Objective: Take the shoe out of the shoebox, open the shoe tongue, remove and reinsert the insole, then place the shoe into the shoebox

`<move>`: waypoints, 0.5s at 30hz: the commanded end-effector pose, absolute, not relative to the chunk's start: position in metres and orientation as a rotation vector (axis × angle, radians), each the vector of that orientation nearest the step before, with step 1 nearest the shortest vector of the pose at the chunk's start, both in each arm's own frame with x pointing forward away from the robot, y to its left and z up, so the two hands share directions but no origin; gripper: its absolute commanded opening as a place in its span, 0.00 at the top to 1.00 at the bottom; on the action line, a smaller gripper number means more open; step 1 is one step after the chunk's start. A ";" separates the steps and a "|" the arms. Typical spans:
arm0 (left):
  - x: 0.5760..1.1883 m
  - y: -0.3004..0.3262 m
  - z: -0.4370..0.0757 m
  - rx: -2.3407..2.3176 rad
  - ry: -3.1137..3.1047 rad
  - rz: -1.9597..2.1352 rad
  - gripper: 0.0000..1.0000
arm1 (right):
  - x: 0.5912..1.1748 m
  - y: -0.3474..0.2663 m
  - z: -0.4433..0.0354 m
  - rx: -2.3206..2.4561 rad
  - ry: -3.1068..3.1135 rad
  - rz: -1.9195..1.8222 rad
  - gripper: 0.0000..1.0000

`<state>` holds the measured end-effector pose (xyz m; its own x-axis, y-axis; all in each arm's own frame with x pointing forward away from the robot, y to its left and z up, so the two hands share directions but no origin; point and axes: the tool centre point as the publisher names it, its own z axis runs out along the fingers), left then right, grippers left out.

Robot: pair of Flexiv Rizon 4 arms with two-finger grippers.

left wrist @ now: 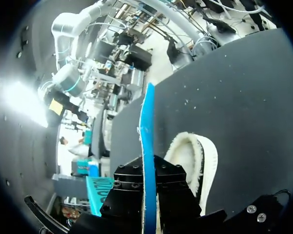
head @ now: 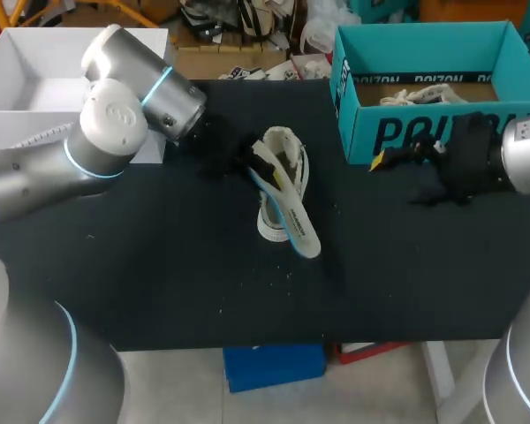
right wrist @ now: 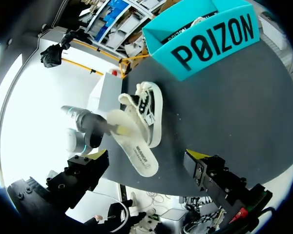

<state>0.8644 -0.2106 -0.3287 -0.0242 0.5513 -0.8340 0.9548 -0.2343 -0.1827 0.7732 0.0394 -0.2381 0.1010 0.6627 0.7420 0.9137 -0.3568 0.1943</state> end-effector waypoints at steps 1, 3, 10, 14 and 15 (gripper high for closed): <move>0.862 -0.209 -0.325 1.744 1.336 -1.268 1.00 | 0.788 0.045 -0.253 -1.968 -1.518 -1.171 0.00; 0.863 -0.213 -0.318 1.741 1.232 -1.305 1.00 | 0.794 0.050 -0.258 -1.929 -1.490 -1.198 0.00; 0.862 -0.228 -0.295 1.826 0.970 -1.388 1.00 | 0.812 0.069 -0.262 -1.746 -1.493 -1.310 0.00; 0.861 -0.234 -0.286 1.898 0.852 -1.403 1.00 | 0.817 0.081 -0.260 -1.666 -1.526 -1.331 0.00; 0.862 -0.234 -0.283 1.900 0.828 -1.413 1.00 | 0.817 0.084 -0.259 -1.648 -1.532 -1.336 0.00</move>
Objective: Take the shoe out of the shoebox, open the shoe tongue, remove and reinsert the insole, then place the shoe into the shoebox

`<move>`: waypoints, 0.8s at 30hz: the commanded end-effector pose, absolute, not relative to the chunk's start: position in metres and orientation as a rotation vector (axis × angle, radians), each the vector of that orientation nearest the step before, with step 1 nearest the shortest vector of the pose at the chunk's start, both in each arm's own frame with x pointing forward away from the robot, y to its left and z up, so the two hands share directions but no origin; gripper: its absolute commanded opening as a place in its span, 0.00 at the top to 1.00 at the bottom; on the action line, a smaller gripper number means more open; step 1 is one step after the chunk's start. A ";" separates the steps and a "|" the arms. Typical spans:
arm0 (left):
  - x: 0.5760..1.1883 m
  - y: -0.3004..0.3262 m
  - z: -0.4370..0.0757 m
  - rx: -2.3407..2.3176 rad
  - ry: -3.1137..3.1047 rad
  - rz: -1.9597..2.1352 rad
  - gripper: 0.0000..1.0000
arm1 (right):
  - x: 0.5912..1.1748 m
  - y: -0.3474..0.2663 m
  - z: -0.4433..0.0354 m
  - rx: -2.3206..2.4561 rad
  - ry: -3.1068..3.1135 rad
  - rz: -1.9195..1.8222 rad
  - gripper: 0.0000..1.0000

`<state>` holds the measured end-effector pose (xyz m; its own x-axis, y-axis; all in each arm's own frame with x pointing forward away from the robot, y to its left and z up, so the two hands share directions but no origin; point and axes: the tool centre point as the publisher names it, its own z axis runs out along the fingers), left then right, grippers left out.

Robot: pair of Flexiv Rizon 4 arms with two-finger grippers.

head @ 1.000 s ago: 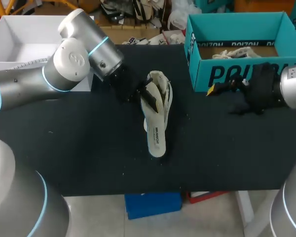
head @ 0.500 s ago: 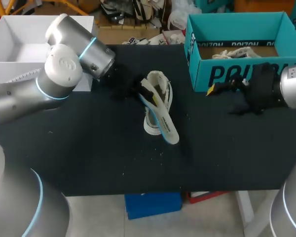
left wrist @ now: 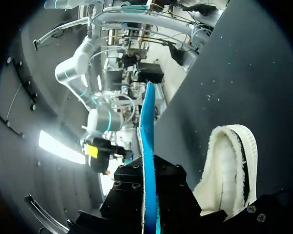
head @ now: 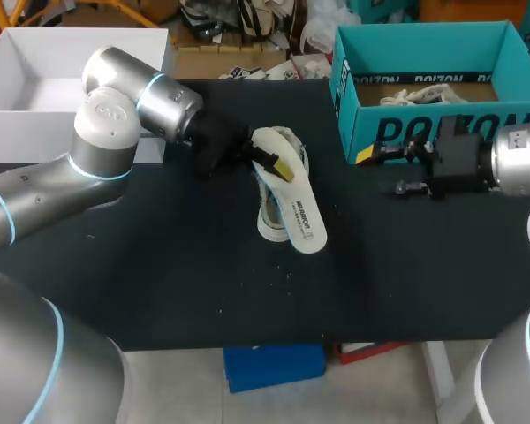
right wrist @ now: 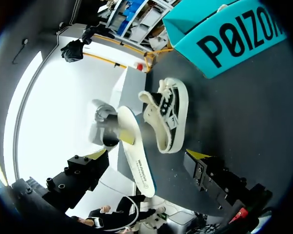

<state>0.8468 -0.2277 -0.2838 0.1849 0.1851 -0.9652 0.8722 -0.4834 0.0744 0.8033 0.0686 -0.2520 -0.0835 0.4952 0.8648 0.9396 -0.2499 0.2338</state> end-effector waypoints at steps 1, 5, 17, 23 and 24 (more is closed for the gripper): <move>0.863 -0.235 -0.281 1.908 0.805 -1.412 1.00 | 0.818 0.086 -0.259 -1.636 -1.536 -1.339 0.00; 0.866 -0.238 -0.270 1.946 0.701 -1.449 1.00 | 0.818 0.096 -0.259 -1.575 -1.562 -1.344 0.00; 0.870 -0.259 -0.263 2.062 0.562 -1.586 1.00 | 0.820 0.121 -0.266 -1.448 -1.600 -1.378 0.02; 0.869 -0.263 -0.261 2.084 0.448 -1.668 1.00 | 0.823 0.130 -0.266 -1.423 -1.606 -1.379 0.19; 0.868 -0.264 -0.260 2.090 0.431 -1.674 1.00 | 0.823 0.130 -0.266 -1.420 -1.607 -1.380 0.19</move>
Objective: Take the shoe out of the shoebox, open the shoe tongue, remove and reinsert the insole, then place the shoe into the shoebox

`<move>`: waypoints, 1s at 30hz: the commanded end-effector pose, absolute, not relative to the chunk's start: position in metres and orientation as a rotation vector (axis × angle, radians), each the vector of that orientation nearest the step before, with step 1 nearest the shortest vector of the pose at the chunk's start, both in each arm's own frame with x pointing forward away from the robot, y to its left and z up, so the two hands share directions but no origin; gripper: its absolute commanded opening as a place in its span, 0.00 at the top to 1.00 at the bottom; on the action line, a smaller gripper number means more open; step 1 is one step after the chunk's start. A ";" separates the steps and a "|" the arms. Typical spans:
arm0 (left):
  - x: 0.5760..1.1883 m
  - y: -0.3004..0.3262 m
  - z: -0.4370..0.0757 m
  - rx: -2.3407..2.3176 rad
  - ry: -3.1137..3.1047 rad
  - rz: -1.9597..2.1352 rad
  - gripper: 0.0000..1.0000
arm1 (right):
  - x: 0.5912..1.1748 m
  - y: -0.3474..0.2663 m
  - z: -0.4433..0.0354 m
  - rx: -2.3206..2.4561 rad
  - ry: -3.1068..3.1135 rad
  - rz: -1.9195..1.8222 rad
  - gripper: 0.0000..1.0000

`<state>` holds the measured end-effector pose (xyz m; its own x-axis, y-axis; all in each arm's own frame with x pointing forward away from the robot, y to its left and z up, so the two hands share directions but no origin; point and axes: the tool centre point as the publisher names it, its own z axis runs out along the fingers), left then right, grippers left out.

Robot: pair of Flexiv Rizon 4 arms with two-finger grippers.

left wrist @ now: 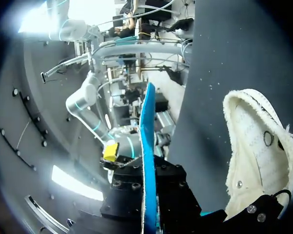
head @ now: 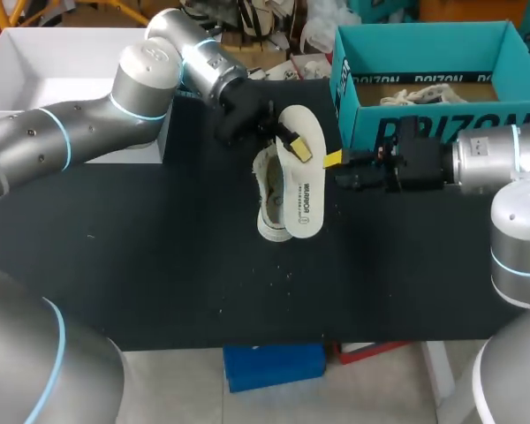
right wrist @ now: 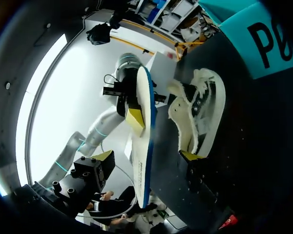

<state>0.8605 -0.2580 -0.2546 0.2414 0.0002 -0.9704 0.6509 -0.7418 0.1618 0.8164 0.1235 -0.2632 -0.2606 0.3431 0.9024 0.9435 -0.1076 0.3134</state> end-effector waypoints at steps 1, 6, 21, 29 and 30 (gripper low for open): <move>0.867 -0.265 -0.260 2.095 0.422 -1.674 1.00 | 0.823 0.131 -0.266 -1.419 -1.607 -1.381 0.19; 0.857 -0.271 -0.259 2.140 0.357 -1.698 1.00 | 0.826 0.134 -0.267 -1.408 -1.607 -1.386 0.29; 0.860 -0.270 -0.256 2.131 0.383 -1.653 1.00 | 0.827 0.138 -0.269 -1.401 -1.607 -1.379 0.56; 0.868 -0.268 -0.251 2.053 0.427 -1.618 1.00 | 0.827 0.140 -0.269 -1.401 -1.608 -1.374 0.63; 0.869 -0.268 -0.251 2.048 0.425 -1.622 1.00 | 0.827 0.140 -0.269 -1.401 -1.608 -1.374 0.63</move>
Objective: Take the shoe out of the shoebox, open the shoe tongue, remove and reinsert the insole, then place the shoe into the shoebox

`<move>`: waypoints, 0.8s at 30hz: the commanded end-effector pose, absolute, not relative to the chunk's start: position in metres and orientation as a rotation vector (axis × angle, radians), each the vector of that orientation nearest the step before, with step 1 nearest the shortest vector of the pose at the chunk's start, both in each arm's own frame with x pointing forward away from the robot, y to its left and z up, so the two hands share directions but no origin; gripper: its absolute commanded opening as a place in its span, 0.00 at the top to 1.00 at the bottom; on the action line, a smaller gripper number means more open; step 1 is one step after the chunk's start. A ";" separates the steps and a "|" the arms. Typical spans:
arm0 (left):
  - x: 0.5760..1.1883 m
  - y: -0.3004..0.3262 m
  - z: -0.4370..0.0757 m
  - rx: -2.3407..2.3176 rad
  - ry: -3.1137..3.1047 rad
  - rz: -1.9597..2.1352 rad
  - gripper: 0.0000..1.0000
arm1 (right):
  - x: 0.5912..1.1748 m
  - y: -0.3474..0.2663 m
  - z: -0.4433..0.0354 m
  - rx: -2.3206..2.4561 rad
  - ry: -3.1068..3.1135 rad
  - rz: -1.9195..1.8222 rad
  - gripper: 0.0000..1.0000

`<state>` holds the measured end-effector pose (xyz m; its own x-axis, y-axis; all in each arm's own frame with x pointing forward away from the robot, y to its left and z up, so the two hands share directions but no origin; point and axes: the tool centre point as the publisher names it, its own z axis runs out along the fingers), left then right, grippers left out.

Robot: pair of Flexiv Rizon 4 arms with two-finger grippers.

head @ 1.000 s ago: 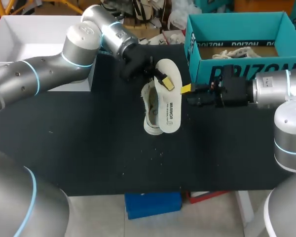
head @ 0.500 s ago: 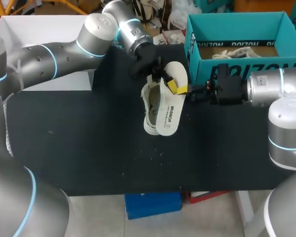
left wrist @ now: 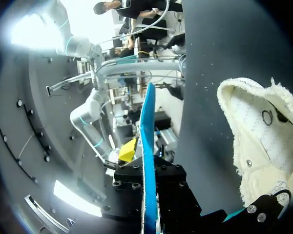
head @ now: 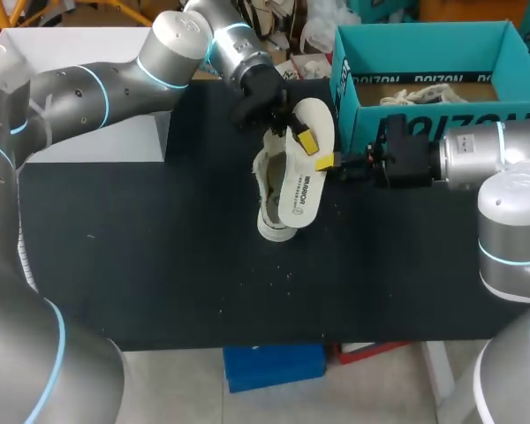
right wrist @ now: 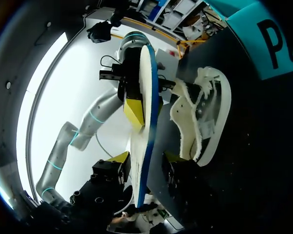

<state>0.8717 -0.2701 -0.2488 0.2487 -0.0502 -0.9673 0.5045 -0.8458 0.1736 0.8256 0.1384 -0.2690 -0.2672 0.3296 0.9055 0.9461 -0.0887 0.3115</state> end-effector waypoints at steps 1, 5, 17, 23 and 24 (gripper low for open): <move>0.869 -0.268 -0.250 2.047 0.425 -1.622 1.00 | 0.827 0.140 -0.269 -1.401 -1.608 -1.373 0.62; 0.867 -0.270 -0.250 2.032 0.420 -1.630 1.00 | 0.826 0.141 -0.270 -1.402 -1.606 -1.374 0.62; 0.865 -0.273 -0.251 1.987 0.420 -1.647 1.00 | 0.826 0.142 -0.270 -1.401 -1.600 -1.377 0.75; 0.863 -0.274 -0.252 1.981 0.436 -1.652 0.76 | 0.826 0.143 -0.271 -1.405 -1.599 -1.377 1.00; 0.862 -0.273 -0.252 1.978 0.443 -1.653 0.24 | 0.826 0.143 -0.271 -1.406 -1.599 -1.378 1.00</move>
